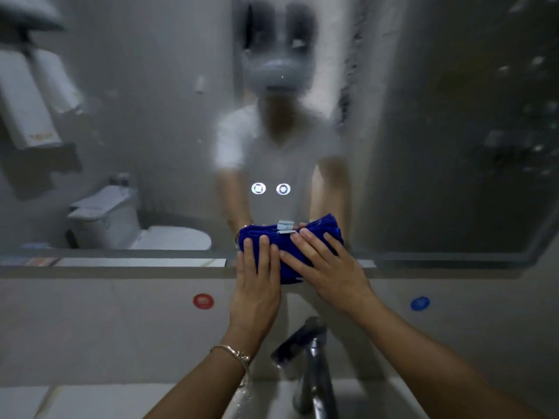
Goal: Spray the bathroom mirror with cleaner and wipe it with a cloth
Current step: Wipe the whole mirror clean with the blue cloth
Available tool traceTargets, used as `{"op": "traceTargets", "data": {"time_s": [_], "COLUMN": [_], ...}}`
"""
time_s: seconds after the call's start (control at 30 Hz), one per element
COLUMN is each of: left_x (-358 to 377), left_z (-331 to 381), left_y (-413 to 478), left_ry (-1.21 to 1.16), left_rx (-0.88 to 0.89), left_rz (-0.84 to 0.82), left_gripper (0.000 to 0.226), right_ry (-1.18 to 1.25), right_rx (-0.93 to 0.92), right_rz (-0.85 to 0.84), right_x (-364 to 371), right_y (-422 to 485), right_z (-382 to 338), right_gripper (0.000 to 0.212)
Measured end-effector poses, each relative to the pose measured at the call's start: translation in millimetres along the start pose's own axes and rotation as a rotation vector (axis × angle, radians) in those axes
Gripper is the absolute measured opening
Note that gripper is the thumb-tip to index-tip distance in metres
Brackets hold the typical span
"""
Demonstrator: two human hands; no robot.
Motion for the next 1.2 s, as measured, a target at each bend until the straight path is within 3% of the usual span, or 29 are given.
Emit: {"op": "traceTargets", "data": {"time_s": [0.2,0.43,0.6,0.73,0.93,1.03,1.2], "left_x": [0,-13,-60,-106,-136,-131,-101], "left_z": [74,112,100,71,26,24,25], "left_y": [28,50,109,178,217,208,174], "left_ry": [0.010,-0.014,-0.037,0.040,0.163,0.172,0.145], "left_rx": [0.079,0.098,0.157,0.115,0.081,0.086,0.109], "left_rz": [0.002,-0.058,0.052,0.133,0.115,0.115,0.111], "left_gripper": [0.076,0.083,0.072,0.073,0.069,0.068,0.071], "right_ry": [-0.035,0.050,0.123,0.267,0.401,0.358,0.148], "right_rx": [0.062,0.125,0.301,0.416,0.583,0.655,0.595], "right_rz": [-0.060,-0.120,-0.085,-0.084,-0.007,0.043,-0.017], "right_x": [-13,-29,-50,-89,-123,-111,-81], "right_y": [-55,-72,-36,26,92,90,64], "right_z": [56,91,130,172,186,173,146], "right_gripper": [0.059,0.060,0.072,0.069,0.054,0.054,0.056]}}
Point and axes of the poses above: each hand's wrist, its own y-axis towards the middle knuckle, its own x-axis out of the palm, z = x × y, the point moved 8 cm from there along y, towards the middle knuckle, and after that the axes turned 10 degrees about y, right-handed, at the moved point
